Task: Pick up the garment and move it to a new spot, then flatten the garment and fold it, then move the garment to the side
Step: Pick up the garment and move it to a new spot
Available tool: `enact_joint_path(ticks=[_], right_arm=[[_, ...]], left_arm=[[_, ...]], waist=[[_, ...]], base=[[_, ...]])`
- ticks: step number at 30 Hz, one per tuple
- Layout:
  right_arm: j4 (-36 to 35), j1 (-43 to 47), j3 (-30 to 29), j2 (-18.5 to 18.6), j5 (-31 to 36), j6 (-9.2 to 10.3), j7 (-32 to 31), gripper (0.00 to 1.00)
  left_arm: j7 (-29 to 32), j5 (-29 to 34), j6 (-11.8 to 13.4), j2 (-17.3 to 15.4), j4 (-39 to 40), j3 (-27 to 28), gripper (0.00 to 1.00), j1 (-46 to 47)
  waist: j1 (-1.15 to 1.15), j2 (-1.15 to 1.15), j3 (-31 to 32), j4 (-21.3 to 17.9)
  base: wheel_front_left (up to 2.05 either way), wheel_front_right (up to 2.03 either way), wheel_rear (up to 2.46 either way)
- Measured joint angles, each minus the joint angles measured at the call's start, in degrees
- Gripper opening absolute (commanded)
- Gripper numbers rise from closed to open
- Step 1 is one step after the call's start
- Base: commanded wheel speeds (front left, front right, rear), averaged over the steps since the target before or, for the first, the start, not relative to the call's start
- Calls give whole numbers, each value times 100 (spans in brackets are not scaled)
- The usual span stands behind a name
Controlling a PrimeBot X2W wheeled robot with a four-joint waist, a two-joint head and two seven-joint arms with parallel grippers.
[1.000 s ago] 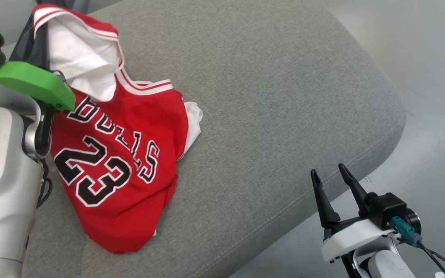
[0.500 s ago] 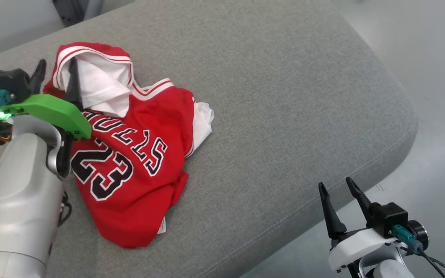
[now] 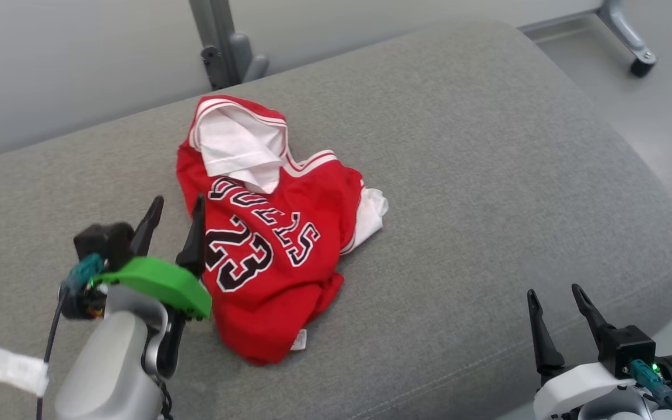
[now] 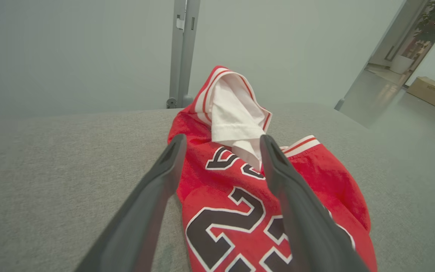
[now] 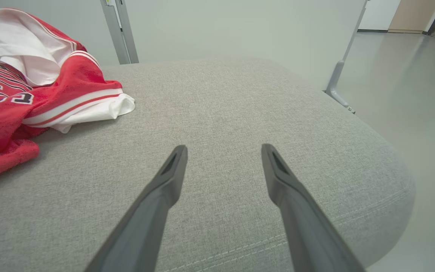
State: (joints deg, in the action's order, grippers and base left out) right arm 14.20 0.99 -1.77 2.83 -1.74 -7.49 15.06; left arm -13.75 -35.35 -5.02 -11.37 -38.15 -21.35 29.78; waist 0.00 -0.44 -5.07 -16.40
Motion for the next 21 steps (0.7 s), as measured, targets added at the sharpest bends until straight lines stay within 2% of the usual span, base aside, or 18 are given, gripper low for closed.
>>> enact_joint_path(ticks=[7, 10, 15, 21], right_arm=[[-254, 138, -152, -1, 196, 0, 0, 100], [-324, 182, -208, -1, 246, 0, 0, 100], [-341, 226, -233, -2, 299, -1, 0, 100], [-350, 257, -256, -2, 342, -1, 0, 100]], left_arm=[[-105, 209, 645, -230, 1792, 293, 100, -1717], [-125, 359, 789, -289, 2351, 580, 100, -2341], [-131, 653, 772, -313, 2741, 951, 100, -3022], [-138, 944, 390, -121, 2721, 1425, 100, -3834]], waist=[[0, 0, 293, 610], [0, 0, 374, 858], [0, 0, 451, 1157], [0, 0, 551, 1572]], base=[[0, 0, 0], [0, 0, 0], [0, 0, 0], [0, 0, 0]])
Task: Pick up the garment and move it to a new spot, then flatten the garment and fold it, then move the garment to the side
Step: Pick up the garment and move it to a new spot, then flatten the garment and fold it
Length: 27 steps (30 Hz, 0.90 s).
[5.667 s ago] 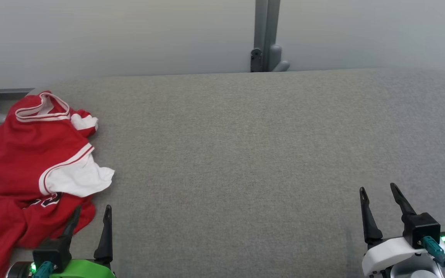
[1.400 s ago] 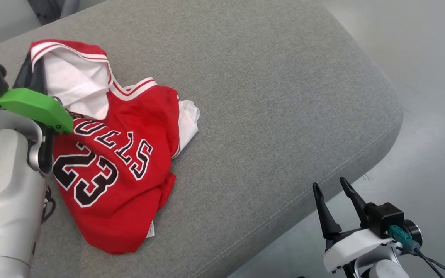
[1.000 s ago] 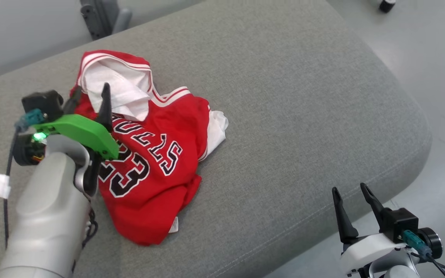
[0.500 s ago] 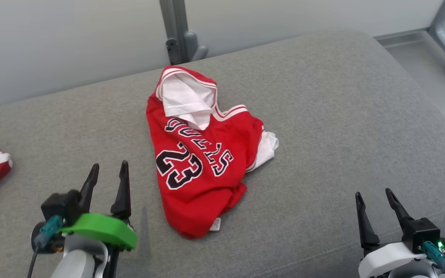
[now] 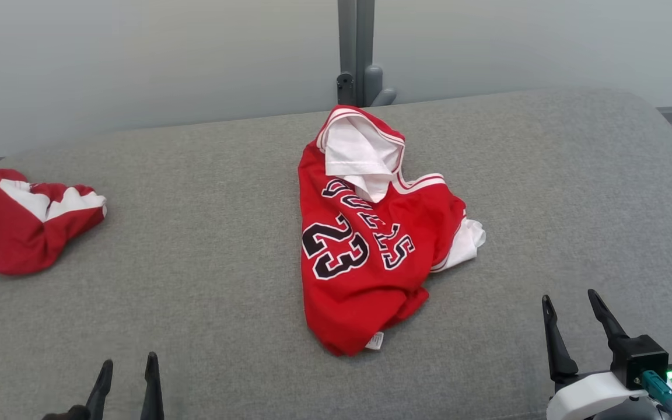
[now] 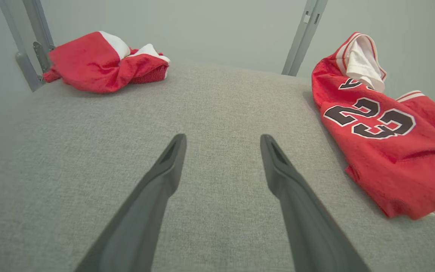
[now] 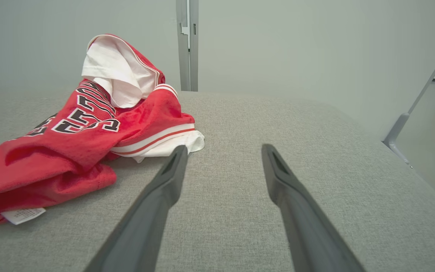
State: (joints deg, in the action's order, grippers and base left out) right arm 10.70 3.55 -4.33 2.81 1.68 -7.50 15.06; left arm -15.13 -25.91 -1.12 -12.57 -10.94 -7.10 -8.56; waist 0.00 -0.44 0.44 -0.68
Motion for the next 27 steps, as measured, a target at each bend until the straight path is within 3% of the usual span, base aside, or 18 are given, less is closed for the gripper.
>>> enact_joint_path(ticks=[14, 27], right_arm=[[54, 70, 87, -1, 52, 1, -1, 100], [85, 71, 134, 0, 67, 0, 0, 100]], left_arm=[[0, 512, -441, 512, -189, 636, 100, -411], [0, 689, -591, 687, -257, 953, 100, -387]], waist=[[0, 0, 151, 337], [0, 0, 156, 257]], base=[[0, 0, 0], [0, 0, 0]])
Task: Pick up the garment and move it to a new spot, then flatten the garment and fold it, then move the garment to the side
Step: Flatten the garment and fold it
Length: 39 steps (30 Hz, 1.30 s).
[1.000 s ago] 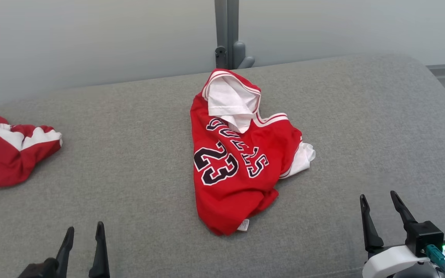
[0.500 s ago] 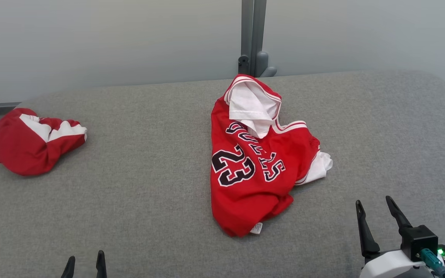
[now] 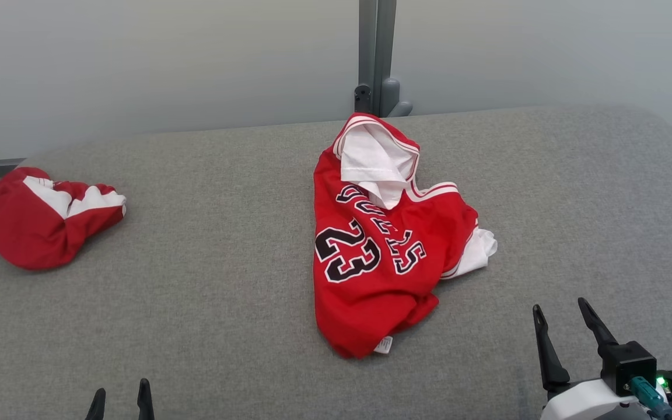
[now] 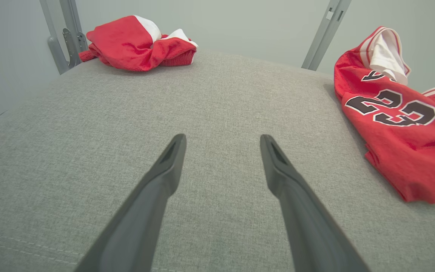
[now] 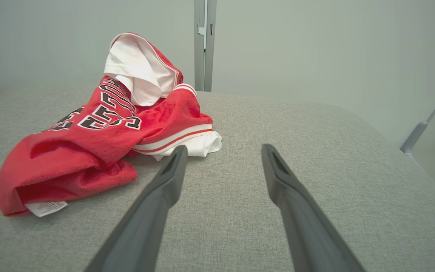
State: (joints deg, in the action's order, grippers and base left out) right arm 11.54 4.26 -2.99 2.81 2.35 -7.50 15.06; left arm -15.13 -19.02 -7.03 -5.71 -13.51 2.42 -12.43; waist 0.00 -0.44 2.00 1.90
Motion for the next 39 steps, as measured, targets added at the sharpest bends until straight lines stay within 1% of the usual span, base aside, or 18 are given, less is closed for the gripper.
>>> enact_joint_path(ticks=[6, 9, 12, 15, 18, 20, 22, 23, 29, 34, 35, 36, 37, 38, 39], right_arm=[[1, -17, 60, 0, -1, 0, 0, 100], [-1, -51, 93, 0, 0, 0, 0, 100], [-13, -112, 90, 1, -2, 1, 0, 100], [-8, -113, 104, 0, -18, 1, -1, 100], [-8, -113, 110, 0, -48, 0, 0, 100], [-13, -115, 116, 2, -78, 0, -1, 100], [-18, -136, 134, 2, -97, 0, -1, 100], [-35, -174, 152, 1, -122, 0, 0, 100], [-57, -232, 125, 3, -137, 1, 0, 100], [-70, -275, 136, 2, -149, 0, 0, 100], [-70, -279, 140, 2, -153, 0, 0, 100], [-70, -282, 141, 2, -157, 0, 0, 100], [-70, -286, 133, 2, -158, 0, -1, 100], [-69, -287, 123, 2, -158, 0, 0, 100], [-66, -288, 115, 3, -158, 0, 0, 100]], left_arm=[[0, 49, -15, 49, 24, -46, 100, 125], [0, 33, -29, 65, 0, -233, 100, 312], [26, -66, -35, 46, -165, -599, 100, 612], [243, -272, -36, -46, -339, -1061, 100, 1000], [483, -621, -36, -66, -525, -1441, 100, 1383], [698, -902, -36, -79, -713, -1619, 100, 1638], [849, -1018, -36, -152, -924, -1785, 100, 1875], [1000, -1287, -36, -181, -1126, -1890, 100, 2087], [1255, -1967, -36, -199, -1495, -2208, 100, 2494], [1270, -2196, -36, -334, -1814, -2428, 100, 2653], [1271, -2292, -36, -338, -1858, -2472, 89, 2666], [1281, -2360, -36, -343, -1887, -2541, 60, 2684], [1288, -2425, -36, -344, -1909, -2598, 38, 2703], [1287, -2507, -36, -346, -1934, -2646, 0, 2727], [1272, -2538, -36, -363, -1947, -2713, 0, 2746]], waist=[[0, 0, -41, -75], [0, 0, -73, -167], [0, 0, -111, -301], [0, 0, -157, -464], [0, 0, -219, -642], [0, 0, -277, -760], [0, 0, -345, -873], [0, 0, -423, -983], [0, 0, -666, -1261], [0, 0, -817, -1415], [0, 0, -836, -1436], [0, 0, -854, -1453], [0, 0, -866, -1462], [0, 0, -871, -1464], [0, 0, -866, -1460]], base=[[0, 0, 0], [0, 0, 0], [0, 0, 0], [0, 0, 0], [0, 0, 0], [0, 0, 0], [0, 0, 0], [0, 0, 0], [0, 0, 0], [0, 0, 0], [0, 0, 0], [0, 0, 0], [0, 0, 0], [0, 0, 0], [0, 0, 0]])
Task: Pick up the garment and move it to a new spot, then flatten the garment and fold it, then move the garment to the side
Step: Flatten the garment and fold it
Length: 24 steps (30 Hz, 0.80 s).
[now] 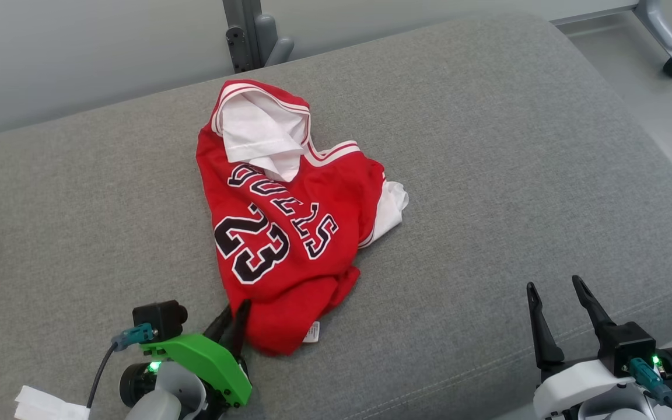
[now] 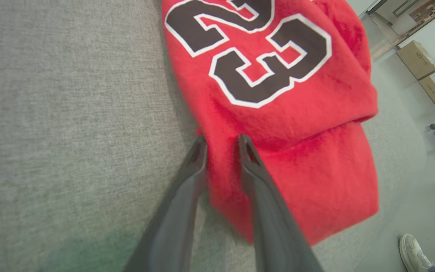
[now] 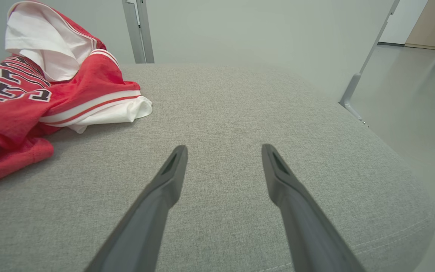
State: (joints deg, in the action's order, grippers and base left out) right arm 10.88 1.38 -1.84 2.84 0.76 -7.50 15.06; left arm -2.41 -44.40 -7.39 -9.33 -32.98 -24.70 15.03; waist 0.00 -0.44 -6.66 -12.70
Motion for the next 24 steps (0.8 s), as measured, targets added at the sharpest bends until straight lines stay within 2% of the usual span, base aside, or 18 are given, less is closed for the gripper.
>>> enact_joint_path(ticks=[6, 13, 14, 15, 18, 19, 20, 24], right_arm=[[55, 4, 12, -2, -9, 0, 0, 100], [87, 136, -29, -1, -16, 1, 0, 100], [98, 201, -31, -2, -18, 0, 0, 100], [98, 201, -31, -2, -18, 0, 0, 100], [103, 272, -34, -2, -27, 0, -1, 100], [107, 285, -32, -2, -43, 1, 0, 100], [104, 297, -2, -1, -62, 0, 0, 100], [101, 285, 88, -2, -70, 0, 0, 100]], left_arm=[[-328, -247, 0, -96, 176, -290, 0, 18], [-522, -338, 46, -287, 1114, -274, 0, -224], [-426, -346, 182, -390, 1706, -255, 0, -428], [-426, -346, 182, -390, 1706, -255, 0, -428], [-122, -345, 517, -614, 2833, -252, 0, -734], [10, -345, 667, -692, 3226, -240, 0, -838], [260, -278, 967, -861, 3962, -243, 0, -1004], [666, -171, 1458, -1120, 5113, -124, 0, -1093]], waist=[[0, 0, 105, 78], [0, 0, 270, 214], [0, 0, 328, 276], [0, 0, 328, 276], [0, 0, 397, 390], [0, 0, 415, 432], [0, 0, 439, 509], [0, 0, 415, 608]], base=[[0, 0, 0], [0, 0, 0], [0, 0, 0], [0, 0, 0], [0, 0, 0], [0, 0, 0], [0, 0, 0], [0, 0, 0]])
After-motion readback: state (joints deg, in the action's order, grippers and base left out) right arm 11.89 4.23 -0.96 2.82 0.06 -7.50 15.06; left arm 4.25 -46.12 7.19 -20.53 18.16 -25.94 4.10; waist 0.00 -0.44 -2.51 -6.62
